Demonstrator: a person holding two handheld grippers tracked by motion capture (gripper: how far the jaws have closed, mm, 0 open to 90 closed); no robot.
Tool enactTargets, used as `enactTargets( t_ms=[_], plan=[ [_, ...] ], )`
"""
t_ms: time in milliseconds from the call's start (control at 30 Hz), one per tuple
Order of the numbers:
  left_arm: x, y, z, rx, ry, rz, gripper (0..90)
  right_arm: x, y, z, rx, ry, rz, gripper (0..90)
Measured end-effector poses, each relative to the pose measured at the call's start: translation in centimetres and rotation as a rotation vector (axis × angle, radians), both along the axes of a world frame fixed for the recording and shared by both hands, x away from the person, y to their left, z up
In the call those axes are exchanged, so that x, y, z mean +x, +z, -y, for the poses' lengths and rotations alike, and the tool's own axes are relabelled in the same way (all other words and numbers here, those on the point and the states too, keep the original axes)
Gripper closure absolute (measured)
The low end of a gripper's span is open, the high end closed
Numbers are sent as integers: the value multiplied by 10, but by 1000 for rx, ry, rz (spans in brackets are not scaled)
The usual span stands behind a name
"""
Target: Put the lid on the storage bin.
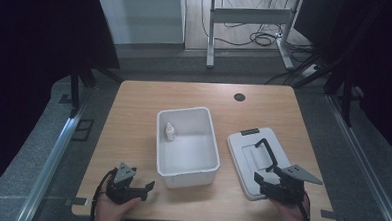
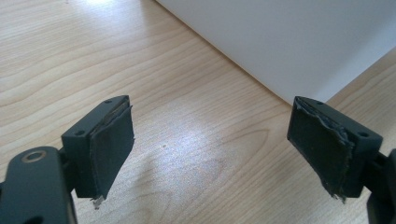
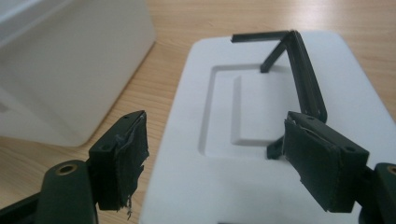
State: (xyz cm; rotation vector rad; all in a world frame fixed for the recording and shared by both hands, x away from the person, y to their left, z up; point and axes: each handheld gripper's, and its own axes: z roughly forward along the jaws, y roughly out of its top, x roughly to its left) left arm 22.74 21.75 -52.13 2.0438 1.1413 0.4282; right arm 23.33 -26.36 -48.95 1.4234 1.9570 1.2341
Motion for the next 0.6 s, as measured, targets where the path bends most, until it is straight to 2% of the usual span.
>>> enactTargets(
  t_ms=[67,167,300,467,533,600],
  plan=[
    [2,1,-1,-16,10,-9,150,-2,4,0,9,8,8,225],
    [-3,5,-1,-57,9,-1,166,-8,5,1,13,12,4,224],
    [-8,8,1,-44,5,16,167,-15,7,1,-1,39,-1,225],
    [-7,7,0,-2,12,54,181,-11,12,5,-11,52,-24,225],
    [-4,5,-2,-6,21,56,185,-7,11,5,-17,54,-46,226],
    [1,2,-2,-37,33,39,194,-2,9,5,-23,51,-65,228]
  ],
)
